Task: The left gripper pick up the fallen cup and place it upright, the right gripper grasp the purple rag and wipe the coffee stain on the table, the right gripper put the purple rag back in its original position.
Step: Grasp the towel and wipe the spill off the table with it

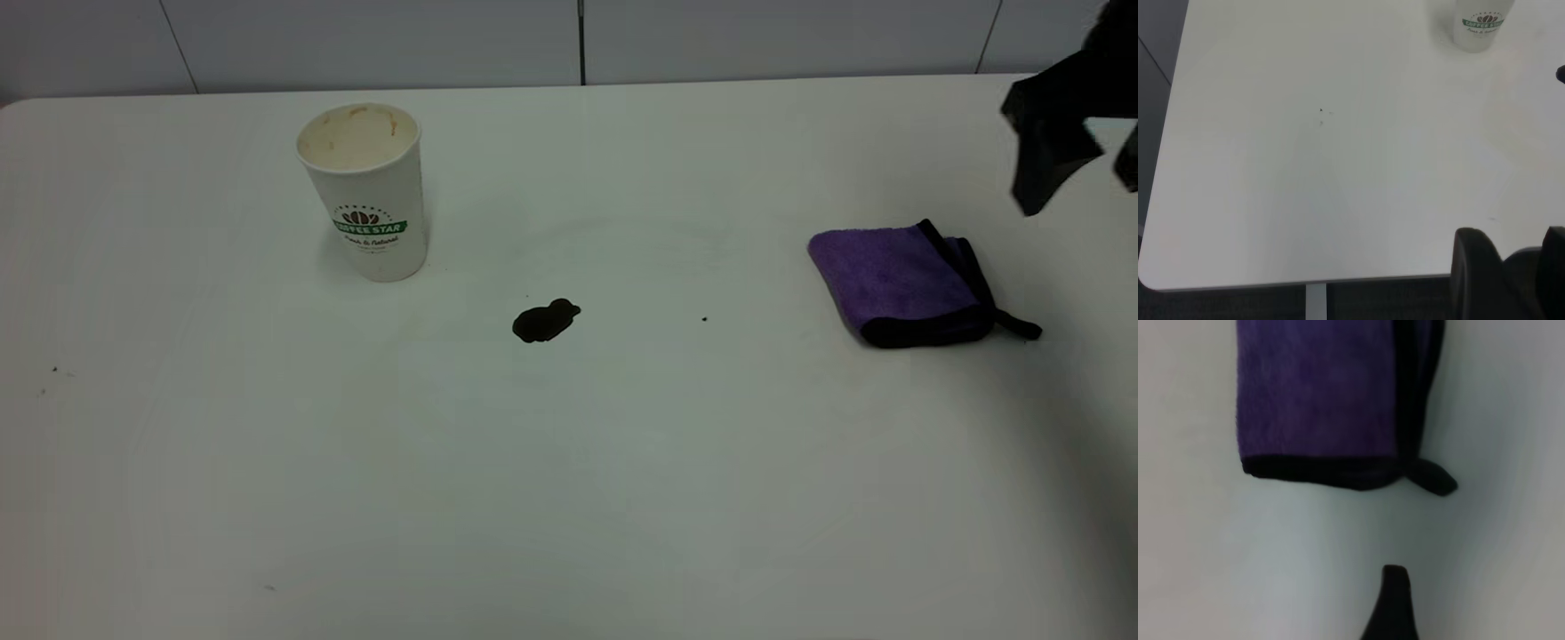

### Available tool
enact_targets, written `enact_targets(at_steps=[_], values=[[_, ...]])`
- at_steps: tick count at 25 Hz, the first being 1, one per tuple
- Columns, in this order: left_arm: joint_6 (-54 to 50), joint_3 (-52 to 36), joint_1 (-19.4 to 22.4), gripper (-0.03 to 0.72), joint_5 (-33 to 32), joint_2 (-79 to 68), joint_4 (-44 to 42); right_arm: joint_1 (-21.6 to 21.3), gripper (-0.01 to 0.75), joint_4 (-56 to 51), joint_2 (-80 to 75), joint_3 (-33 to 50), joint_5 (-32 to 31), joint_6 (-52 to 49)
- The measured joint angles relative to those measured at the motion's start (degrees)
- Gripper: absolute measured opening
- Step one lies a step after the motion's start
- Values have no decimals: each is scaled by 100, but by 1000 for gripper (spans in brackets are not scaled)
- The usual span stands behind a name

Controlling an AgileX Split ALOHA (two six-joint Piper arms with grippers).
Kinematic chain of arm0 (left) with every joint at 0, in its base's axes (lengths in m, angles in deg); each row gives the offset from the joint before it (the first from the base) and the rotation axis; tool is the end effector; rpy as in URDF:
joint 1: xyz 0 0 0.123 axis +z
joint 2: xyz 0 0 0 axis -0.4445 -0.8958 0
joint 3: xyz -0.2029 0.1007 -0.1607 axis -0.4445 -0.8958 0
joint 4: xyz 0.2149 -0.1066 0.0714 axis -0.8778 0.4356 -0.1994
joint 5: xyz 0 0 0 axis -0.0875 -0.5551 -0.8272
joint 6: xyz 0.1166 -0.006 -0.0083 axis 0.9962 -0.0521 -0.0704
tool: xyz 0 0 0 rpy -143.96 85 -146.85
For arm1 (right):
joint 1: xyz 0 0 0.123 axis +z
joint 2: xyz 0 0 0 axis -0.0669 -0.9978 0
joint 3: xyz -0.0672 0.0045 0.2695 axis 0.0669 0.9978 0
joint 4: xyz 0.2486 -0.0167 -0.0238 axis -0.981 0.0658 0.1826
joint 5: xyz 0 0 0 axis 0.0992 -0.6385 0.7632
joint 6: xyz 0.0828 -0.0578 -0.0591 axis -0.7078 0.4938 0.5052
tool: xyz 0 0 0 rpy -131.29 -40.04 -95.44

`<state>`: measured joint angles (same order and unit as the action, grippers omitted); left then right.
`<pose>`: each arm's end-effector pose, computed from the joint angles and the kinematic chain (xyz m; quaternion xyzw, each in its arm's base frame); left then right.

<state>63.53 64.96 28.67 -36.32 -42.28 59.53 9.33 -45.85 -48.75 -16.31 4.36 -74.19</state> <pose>0.0194 -0.0028 0.2561 0.0185 0.8663 0.0128 0.4991 0.3876 0.0319 0.0855 -0.0976 0.9846 -0.0231 0.1432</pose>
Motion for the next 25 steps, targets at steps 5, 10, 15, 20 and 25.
enact_targets(at_steps=[5, 10, 15, 20, 25], values=[[0, 0, 0, 254, 0, 0, 0, 221, 705, -41, -1159, -1203, -337, 24], [0, 0, 0, 254, 0, 0, 0, 251, 691, -238, -2067, -2231, -817, 244], [0, 0, 0, 254, 5, 0, 0, 312, 682, -402, -2710, -2882, -948, 386], [0, 0, 0, 254, 5, 0, 0, 314, 664, -623, -3116, -3301, -1067, 546], [0, 0, 0, 254, 5, 0, 0, 314, 535, -643, -3242, -3415, -1128, 562]])
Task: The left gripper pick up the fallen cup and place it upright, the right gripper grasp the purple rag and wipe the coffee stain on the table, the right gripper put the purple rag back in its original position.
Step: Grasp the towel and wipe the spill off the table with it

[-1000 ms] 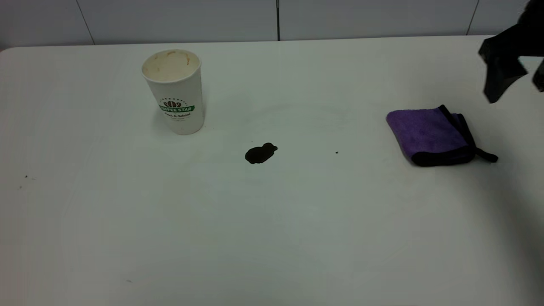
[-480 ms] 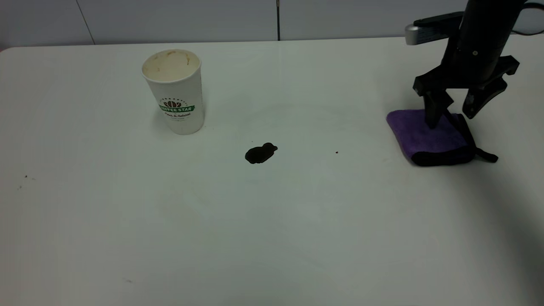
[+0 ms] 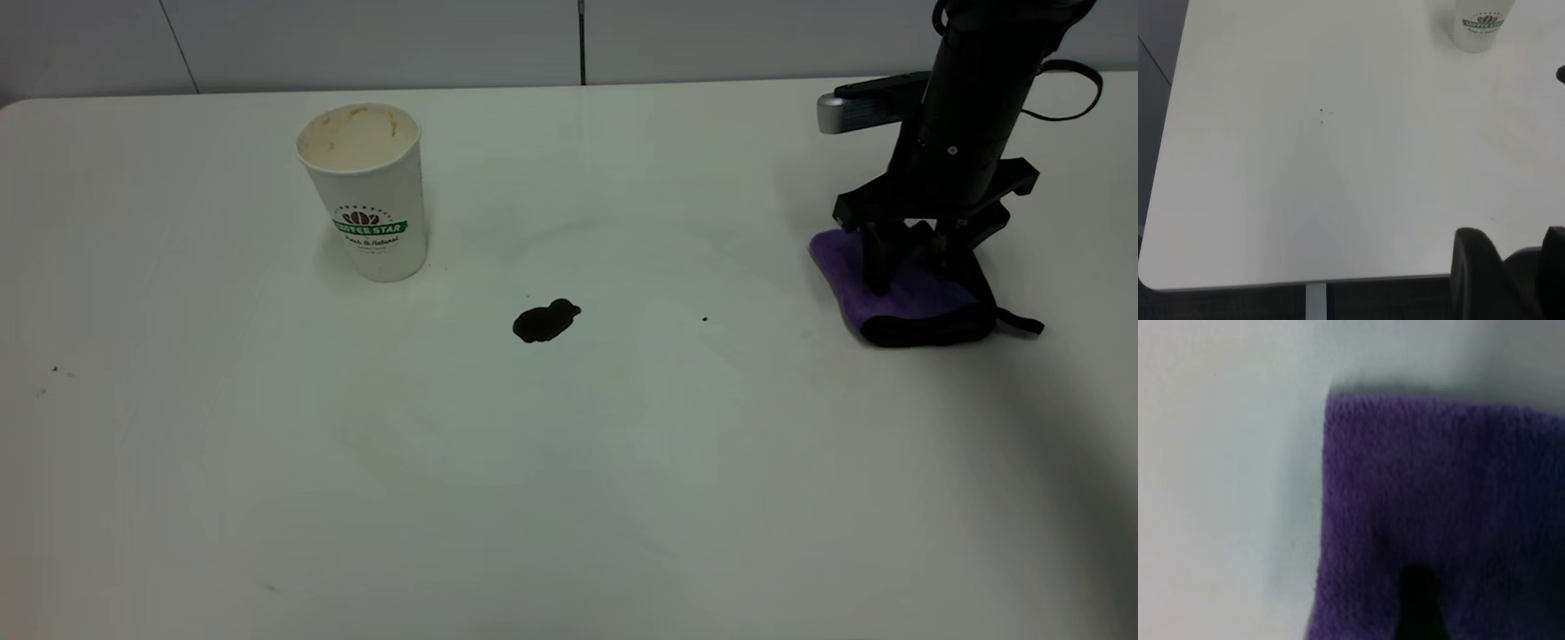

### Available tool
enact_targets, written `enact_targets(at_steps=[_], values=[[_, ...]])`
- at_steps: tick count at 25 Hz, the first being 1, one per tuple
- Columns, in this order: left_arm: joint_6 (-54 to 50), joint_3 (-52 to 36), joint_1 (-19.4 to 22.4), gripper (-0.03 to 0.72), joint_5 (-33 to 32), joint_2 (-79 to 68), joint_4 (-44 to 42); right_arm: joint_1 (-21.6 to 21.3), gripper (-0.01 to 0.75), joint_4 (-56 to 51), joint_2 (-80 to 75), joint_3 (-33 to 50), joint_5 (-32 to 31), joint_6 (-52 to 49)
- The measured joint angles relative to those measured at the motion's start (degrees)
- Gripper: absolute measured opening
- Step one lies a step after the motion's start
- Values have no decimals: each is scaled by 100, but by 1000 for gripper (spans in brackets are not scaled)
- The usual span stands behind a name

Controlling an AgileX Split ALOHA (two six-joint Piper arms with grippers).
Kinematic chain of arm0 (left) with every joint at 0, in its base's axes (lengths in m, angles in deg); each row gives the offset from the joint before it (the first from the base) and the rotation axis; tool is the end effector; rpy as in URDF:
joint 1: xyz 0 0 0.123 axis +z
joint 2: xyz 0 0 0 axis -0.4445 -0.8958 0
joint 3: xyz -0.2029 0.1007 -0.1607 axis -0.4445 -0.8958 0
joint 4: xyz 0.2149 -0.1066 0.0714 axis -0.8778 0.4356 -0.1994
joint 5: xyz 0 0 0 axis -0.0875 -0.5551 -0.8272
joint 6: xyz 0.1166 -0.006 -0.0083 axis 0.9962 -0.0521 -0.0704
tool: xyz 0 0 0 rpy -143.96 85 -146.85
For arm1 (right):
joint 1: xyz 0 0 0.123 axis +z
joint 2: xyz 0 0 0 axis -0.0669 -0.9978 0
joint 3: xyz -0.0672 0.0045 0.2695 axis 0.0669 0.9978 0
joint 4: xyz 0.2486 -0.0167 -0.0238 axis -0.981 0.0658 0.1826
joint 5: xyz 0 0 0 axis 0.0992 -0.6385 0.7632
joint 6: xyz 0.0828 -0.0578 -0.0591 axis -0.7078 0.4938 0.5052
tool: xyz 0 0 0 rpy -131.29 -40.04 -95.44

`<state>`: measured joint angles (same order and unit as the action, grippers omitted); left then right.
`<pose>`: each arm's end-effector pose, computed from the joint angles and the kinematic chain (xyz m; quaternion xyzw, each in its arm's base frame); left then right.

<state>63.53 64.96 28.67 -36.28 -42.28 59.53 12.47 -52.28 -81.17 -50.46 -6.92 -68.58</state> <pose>0.0194 -0.0028 0.2561 0.0185 0.8661 0.0129 0.4994 0.4663 0.0726 -0.0329 -0.1313 0.9895 0.0091 0.0595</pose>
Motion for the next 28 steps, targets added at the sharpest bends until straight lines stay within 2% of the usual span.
enact_targets(at_steps=[2, 6, 7, 8, 14, 19, 28], values=[[0, 0, 0, 254, 0, 0, 0, 0, 433, -6, -20, -33, -12, 6], [0, 0, 0, 254, 0, 0, 0, 0, 146, -77, -36, -50, -12, 6], [0, 0, 0, 254, 0, 0, 0, 0, 90, -121, -36, -50, -15, 6], [0, 0, 0, 254, 0, 0, 0, 0, 65, -157, -38, -50, -20, 35], [0, 0, 0, 254, 5, 0, 0, 160, 55, -804, -90, -223, -167, 545], [0, 0, 0, 254, 5, 0, 0, 757, 55, -1470, -211, -784, -581, 914], [0, 0, 0, 254, 5, 0, 0, 1872, 55, -1232, -294, -1698, -774, 550]])
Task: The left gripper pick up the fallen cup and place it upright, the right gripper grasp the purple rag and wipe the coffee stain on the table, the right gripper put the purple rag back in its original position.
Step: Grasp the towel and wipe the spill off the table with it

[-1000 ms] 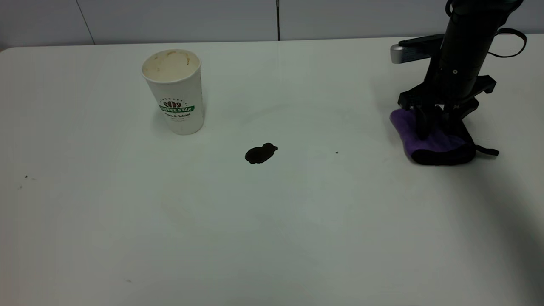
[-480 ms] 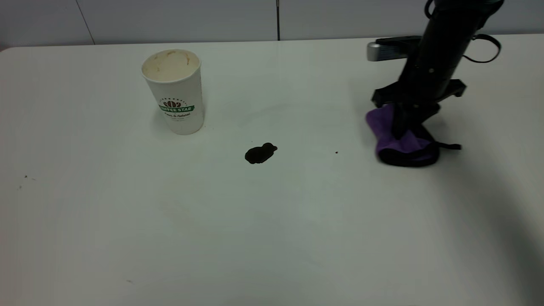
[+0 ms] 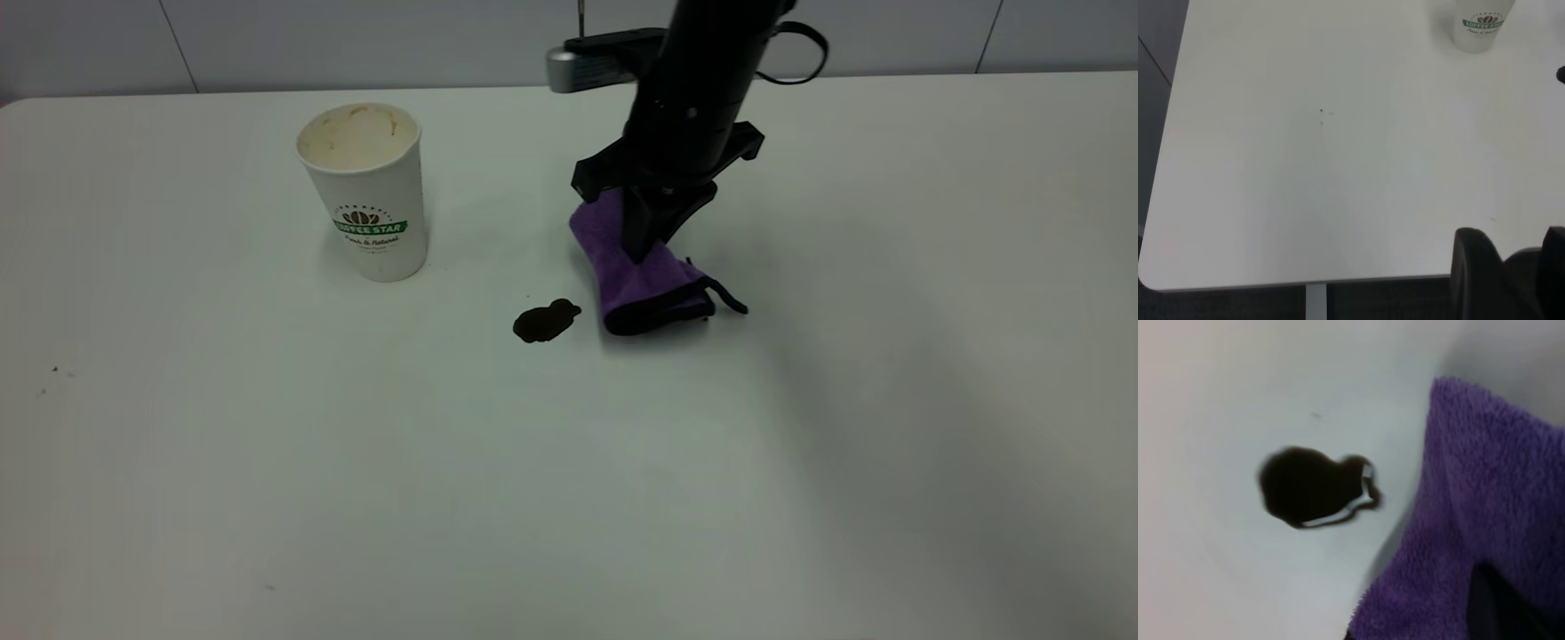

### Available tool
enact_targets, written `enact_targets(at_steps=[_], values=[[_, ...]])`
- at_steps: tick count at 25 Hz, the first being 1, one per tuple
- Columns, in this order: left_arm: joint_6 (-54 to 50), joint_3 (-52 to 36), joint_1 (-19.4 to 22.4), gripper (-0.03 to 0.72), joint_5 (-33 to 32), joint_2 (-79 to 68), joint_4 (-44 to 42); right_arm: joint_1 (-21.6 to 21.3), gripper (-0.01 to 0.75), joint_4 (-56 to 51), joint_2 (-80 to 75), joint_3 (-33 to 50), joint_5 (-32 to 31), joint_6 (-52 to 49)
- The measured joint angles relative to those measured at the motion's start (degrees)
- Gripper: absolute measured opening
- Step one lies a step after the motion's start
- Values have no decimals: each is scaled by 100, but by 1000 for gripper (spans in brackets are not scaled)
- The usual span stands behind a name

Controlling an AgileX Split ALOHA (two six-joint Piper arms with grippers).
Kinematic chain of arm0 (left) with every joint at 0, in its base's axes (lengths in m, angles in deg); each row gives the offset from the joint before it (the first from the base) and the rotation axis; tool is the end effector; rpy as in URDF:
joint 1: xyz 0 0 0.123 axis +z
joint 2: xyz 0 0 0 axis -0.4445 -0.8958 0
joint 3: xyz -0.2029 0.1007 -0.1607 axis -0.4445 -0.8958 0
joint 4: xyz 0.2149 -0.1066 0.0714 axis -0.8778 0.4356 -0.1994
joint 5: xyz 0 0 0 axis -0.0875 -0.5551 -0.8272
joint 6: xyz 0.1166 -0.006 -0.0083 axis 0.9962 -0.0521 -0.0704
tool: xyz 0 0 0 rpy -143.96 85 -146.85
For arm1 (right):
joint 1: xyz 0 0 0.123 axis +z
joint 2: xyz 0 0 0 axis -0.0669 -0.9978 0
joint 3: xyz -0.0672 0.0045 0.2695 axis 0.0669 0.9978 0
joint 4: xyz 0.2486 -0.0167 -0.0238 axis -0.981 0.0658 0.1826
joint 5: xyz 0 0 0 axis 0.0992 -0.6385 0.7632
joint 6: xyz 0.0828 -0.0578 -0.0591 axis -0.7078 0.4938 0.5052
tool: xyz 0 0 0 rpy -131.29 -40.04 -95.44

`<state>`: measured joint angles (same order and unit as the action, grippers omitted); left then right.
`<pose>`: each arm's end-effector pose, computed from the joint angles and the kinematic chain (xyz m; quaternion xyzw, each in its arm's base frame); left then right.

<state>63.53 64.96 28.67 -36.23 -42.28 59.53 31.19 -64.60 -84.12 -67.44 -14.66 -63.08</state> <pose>0.0195 -0.0028 0.2562 0.0185 0.8659 0.0129 0.4998 0.4528 0.2580 0.0116 -0.2776 0.9488 0.1125 0.1002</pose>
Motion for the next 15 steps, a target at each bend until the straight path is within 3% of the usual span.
enact_targets(at_steps=[5, 15], values=[[0, 0, 0, 254, 0, 0, 0, 248, 55, 32, -343, -476, -126, -185], [0, 0, 0, 254, 0, 0, 0, 264, 55, -406, -854, -919, -139, -274]])
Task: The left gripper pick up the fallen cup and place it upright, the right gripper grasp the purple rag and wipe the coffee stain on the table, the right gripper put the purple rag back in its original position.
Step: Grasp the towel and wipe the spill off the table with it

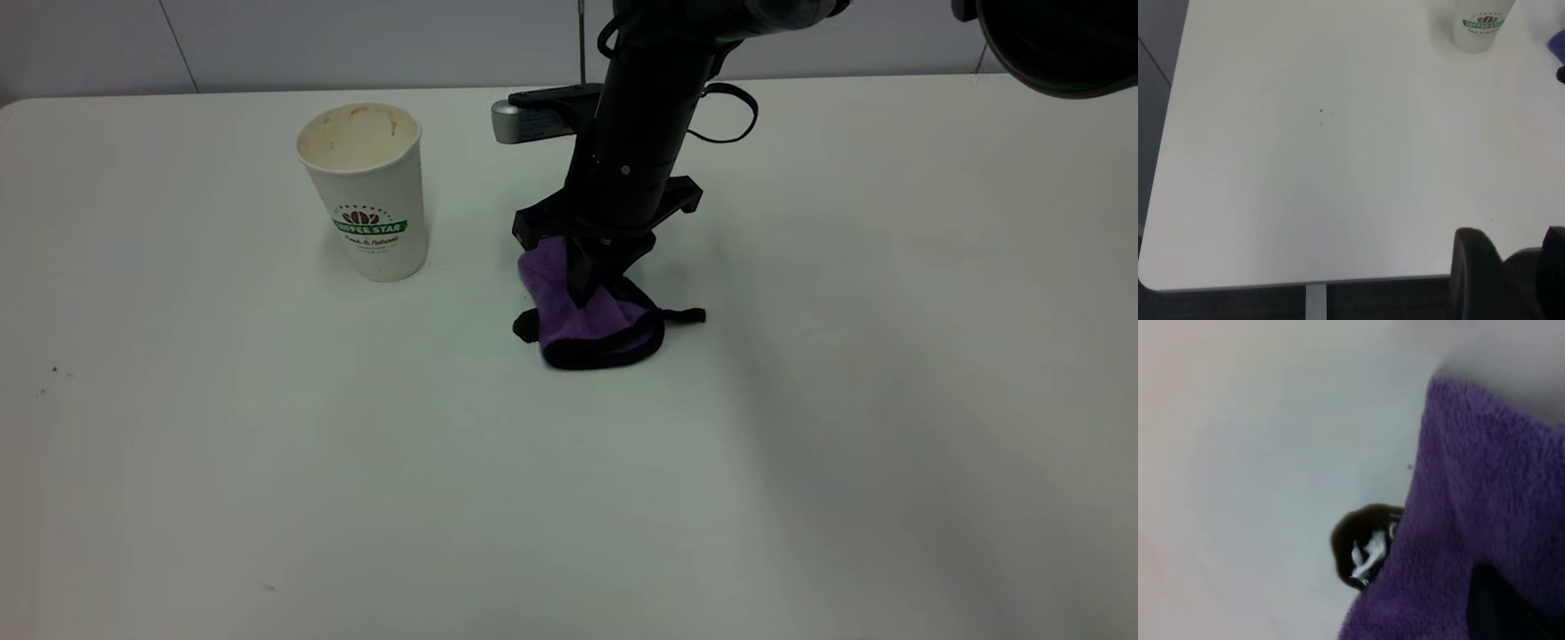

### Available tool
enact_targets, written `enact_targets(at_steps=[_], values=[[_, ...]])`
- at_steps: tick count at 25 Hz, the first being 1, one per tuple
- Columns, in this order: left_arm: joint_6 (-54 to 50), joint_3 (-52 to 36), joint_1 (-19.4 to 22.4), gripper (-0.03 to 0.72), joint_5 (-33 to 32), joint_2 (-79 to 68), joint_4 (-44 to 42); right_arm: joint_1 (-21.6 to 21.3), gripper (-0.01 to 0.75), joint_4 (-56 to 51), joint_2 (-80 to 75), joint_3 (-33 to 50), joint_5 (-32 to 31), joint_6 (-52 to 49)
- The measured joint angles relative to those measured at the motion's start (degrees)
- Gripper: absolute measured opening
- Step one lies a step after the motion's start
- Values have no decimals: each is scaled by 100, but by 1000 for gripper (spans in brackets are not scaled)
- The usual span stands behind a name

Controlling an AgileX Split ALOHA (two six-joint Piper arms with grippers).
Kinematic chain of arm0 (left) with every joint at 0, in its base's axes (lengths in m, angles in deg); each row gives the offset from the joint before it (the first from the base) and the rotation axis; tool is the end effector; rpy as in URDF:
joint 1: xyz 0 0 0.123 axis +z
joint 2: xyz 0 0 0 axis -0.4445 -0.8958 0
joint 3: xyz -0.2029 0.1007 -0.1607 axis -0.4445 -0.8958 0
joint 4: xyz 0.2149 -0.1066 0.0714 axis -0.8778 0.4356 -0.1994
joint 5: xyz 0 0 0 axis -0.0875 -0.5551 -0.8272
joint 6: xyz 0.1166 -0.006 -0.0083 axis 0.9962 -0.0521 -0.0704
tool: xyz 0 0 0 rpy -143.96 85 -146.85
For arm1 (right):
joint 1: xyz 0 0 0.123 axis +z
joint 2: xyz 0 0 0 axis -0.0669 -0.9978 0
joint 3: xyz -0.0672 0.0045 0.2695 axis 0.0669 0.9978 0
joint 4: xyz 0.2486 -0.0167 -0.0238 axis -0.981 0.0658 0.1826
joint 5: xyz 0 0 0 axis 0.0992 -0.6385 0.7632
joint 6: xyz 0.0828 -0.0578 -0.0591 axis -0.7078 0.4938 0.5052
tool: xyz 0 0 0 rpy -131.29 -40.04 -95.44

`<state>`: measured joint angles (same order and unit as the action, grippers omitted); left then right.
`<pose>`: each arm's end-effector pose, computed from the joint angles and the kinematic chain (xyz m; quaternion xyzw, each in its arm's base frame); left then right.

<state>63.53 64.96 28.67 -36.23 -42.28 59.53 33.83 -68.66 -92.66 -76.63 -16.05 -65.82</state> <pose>0.0195 -0.0028 0.2562 0.0185 0.8659 0.0129 0.4998 0.4471 0.2901 -0.0243 -0.2592 0.9511 0.1461 0.0827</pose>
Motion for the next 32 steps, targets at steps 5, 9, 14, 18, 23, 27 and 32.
enact_targets(at_steps=[5, 9, 14, 18, 23, 27, 32], values=[[0, 0, 0, 254, 0, 0, 0, -12, 55, -596, -142, -32, 0, 173], [0, 0, 0, 254, 0, 0, 0, -12, 55, -981, -197, -56, 16, 228], [0, 0, 0, 254, 0, 0, 0, 255, 55, -1068, -234, -57, 361, 226], [0, 0, 0, 254, 0, 0, 0, 340, 55, -1162, -282, -62, 856, -55], [0, 0, 0, 254, 0, 0, 0, 238, 55, -943, -313, -96, 1195, -672], [0, 0, 0, 254, 0, 0, 0, -39, 55, -269, -300, -115, 1194, -1370], [0, 0, 0, 254, 0, 0, 0, -488, 55, 344, -256, -235, 575, -1807]])
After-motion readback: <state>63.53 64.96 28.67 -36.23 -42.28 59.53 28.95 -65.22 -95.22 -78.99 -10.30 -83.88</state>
